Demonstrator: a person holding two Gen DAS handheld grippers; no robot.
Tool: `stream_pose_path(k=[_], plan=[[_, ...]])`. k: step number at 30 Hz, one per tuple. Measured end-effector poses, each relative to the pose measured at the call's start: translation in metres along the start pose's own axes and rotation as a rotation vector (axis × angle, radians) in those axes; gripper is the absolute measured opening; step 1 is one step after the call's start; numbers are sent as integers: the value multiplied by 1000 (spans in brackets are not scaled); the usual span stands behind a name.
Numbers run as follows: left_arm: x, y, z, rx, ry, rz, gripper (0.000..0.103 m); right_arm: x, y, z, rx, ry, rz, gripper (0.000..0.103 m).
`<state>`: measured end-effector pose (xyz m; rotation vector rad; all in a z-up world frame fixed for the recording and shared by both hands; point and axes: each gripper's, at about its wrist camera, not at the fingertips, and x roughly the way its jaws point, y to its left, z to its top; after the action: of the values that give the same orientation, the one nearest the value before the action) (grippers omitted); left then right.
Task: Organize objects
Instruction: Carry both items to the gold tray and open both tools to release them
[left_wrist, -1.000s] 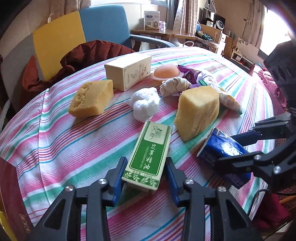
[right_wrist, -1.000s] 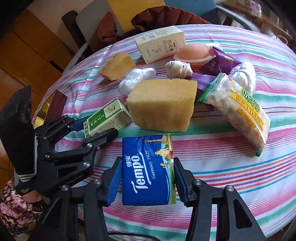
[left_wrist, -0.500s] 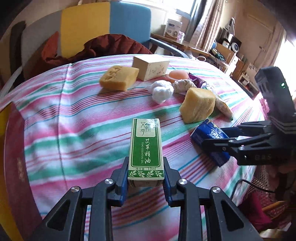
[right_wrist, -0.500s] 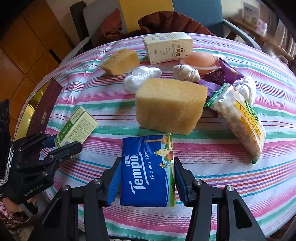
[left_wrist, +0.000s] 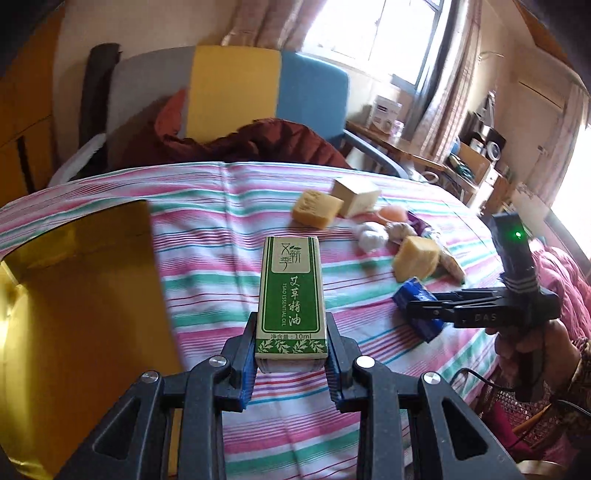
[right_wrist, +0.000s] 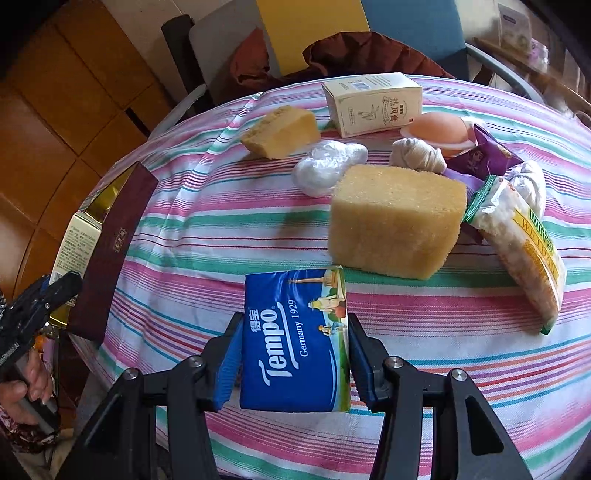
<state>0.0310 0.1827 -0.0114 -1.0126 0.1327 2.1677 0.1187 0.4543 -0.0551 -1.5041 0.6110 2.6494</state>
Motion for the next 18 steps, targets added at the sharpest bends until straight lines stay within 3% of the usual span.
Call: stream_pose_path(k=[8,18], plan=[[-35,74,-17,-107,-3,167,30,-26,40,-1,-7,-172,99,52],[-60,161,-47,-277,50,320,30,-27,150,18,-146,-205,216,52]])
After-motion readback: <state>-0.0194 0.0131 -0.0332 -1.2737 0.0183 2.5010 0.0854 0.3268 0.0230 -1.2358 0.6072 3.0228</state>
